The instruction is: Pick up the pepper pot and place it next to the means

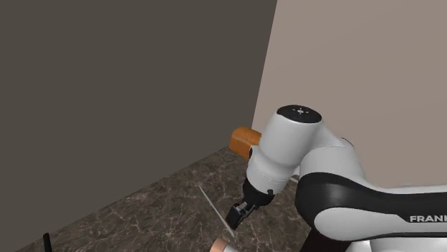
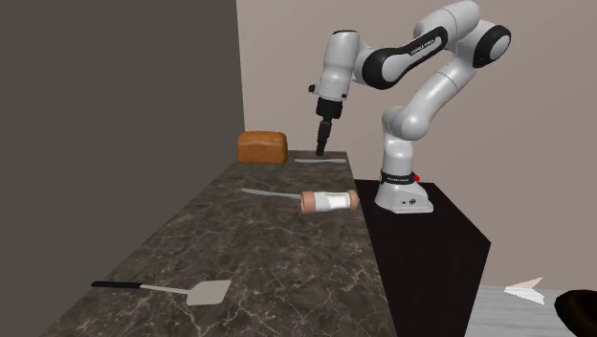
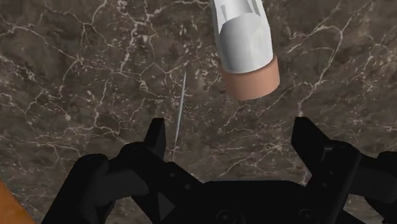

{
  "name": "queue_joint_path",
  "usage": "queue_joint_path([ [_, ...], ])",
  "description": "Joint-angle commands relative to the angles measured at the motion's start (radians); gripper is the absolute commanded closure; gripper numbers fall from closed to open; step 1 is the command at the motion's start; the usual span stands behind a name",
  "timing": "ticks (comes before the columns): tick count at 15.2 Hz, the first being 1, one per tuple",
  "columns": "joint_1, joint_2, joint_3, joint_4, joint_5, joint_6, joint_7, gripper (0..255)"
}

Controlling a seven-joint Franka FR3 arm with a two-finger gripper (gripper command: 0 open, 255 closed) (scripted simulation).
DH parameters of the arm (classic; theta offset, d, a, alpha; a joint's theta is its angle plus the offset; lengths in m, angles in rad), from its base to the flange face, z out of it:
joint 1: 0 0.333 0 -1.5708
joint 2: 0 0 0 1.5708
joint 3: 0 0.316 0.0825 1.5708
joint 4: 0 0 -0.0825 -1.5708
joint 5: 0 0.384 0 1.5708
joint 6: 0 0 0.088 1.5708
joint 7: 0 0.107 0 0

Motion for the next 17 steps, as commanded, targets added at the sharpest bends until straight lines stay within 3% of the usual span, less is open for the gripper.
queue_joint_path([
  [1, 0.033, 0.0, 0.038, -0.073, 0.035, 0.083, 0.013, 0],
  [9, 0.103, 0.167, 0.212, -0.25, 0.143, 0.456, 0.067, 0],
  [17, -0.007, 0.351, 0.31, -0.256, 0.1, 0.65, 0.098, 0],
])
